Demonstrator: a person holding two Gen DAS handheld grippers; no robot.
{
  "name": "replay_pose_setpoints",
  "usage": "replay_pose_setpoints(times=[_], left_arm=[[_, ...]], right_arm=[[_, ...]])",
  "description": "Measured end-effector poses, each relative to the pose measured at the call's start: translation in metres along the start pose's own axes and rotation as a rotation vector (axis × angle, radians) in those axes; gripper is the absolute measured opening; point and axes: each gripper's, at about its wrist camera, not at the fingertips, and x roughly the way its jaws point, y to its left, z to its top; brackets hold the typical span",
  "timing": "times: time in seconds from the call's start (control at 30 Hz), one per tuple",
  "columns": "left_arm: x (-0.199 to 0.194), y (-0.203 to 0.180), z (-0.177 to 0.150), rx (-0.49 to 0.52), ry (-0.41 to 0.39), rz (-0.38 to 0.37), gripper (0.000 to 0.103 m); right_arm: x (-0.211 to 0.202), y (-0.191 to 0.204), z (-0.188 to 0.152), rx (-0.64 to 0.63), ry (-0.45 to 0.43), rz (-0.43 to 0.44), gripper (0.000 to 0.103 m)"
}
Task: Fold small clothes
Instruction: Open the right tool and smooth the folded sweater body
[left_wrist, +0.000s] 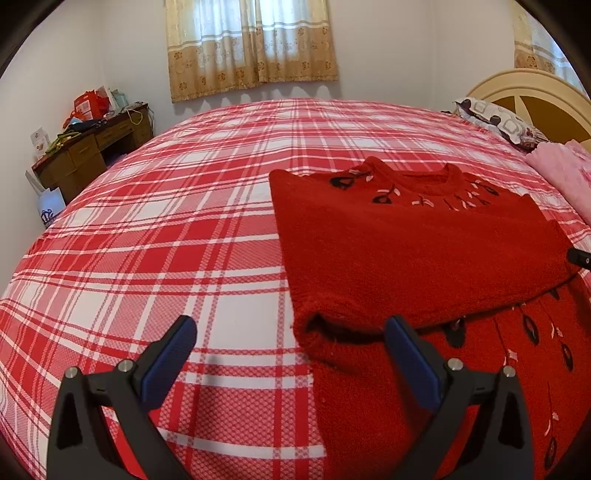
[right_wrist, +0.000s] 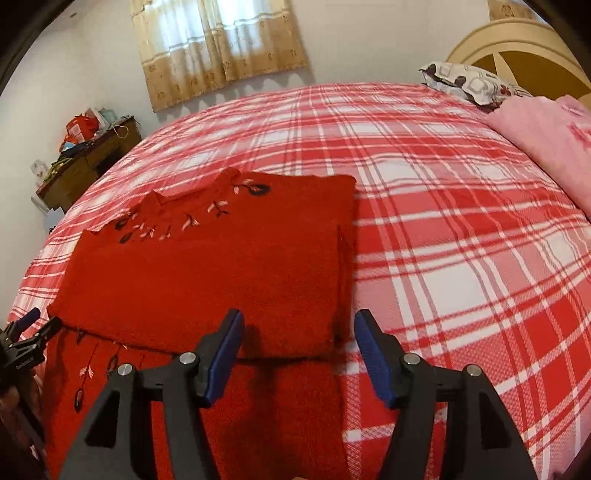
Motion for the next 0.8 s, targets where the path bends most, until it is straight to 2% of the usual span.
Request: replay_pose_setpoints(times=[0.4,0.8], left_arm=[[-0.012,-0.004,-0.006,0.009,-0.011,0.001,0.103],[-0.038,-0.009,-0.015,0.020,-0.023,-0.029,0.103]], right_arm=[[-0.014,0.003,-0.011,-0.024,0.017,0.006,0.063],[-0.036,0.004,-0.036,-0.028,0.039,0.004,0.063]])
